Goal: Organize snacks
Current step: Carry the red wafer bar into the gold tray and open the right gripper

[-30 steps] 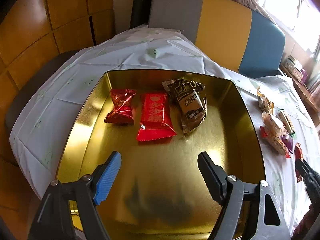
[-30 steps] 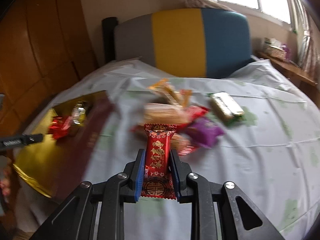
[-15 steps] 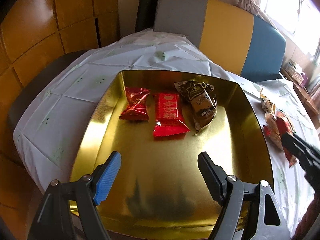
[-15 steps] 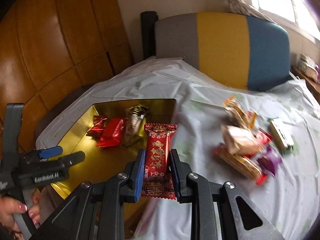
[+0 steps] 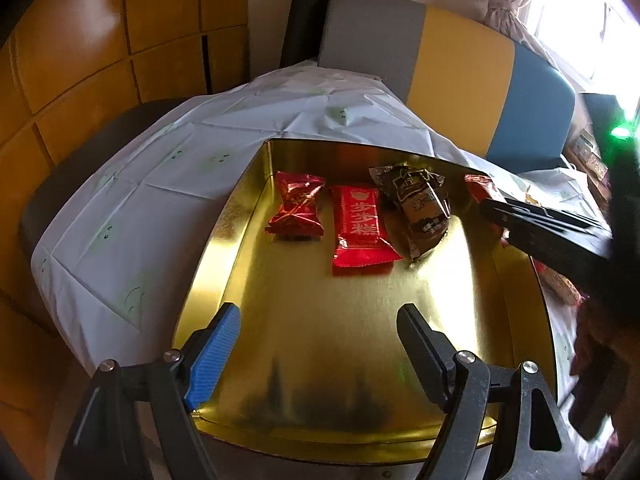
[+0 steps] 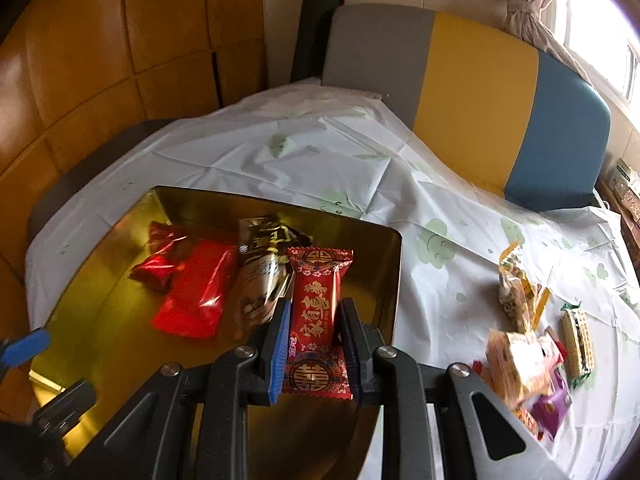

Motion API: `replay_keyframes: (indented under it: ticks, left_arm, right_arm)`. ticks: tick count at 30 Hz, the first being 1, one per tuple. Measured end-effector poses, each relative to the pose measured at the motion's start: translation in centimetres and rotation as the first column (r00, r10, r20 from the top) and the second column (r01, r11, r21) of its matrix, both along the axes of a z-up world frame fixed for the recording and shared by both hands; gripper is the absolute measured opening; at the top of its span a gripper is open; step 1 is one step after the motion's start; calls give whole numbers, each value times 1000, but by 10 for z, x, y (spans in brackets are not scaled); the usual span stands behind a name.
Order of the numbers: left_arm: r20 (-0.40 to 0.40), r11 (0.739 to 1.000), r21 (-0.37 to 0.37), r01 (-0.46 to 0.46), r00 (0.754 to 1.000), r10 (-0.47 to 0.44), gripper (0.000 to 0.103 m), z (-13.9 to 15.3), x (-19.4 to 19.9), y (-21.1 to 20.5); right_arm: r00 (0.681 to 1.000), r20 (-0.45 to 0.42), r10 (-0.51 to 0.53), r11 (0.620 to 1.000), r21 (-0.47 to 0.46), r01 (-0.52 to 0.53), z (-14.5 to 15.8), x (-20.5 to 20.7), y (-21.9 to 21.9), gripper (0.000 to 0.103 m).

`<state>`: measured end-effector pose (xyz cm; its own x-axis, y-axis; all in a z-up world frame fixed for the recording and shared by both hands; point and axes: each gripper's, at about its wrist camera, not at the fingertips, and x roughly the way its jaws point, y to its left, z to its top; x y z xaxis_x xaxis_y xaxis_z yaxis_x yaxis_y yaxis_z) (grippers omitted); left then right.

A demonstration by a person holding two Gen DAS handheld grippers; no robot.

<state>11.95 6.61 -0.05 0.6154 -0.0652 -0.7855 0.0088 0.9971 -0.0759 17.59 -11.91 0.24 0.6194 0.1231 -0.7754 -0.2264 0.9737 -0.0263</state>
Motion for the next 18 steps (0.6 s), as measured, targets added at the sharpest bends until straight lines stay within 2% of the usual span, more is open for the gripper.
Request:
replay_keyframes:
  ticks: [9, 11, 14, 18]
  left_arm:
    - [-2, 999, -31, -32, 999, 32, 81, 0, -1, 13]
    - [-2, 999, -34, -31, 1000, 31, 81, 0, -1, 13]
    - [-2, 999, -31, -28, 1000, 28, 81, 0, -3, 12]
    - [-3, 999, -32, -26, 1000, 26, 81, -1, -3, 10]
  right_arm:
    - [999, -39, -23, 996, -89, 20, -16, 31, 9, 26]
    - [999, -45, -31, 995, -101, 26, -17, 35, 9, 30]
    - [998, -49, -38, 998, -51, 35, -15, 33, 2, 32]
    - [999, 20, -39, 999, 24, 38, 1, 15, -9, 32]
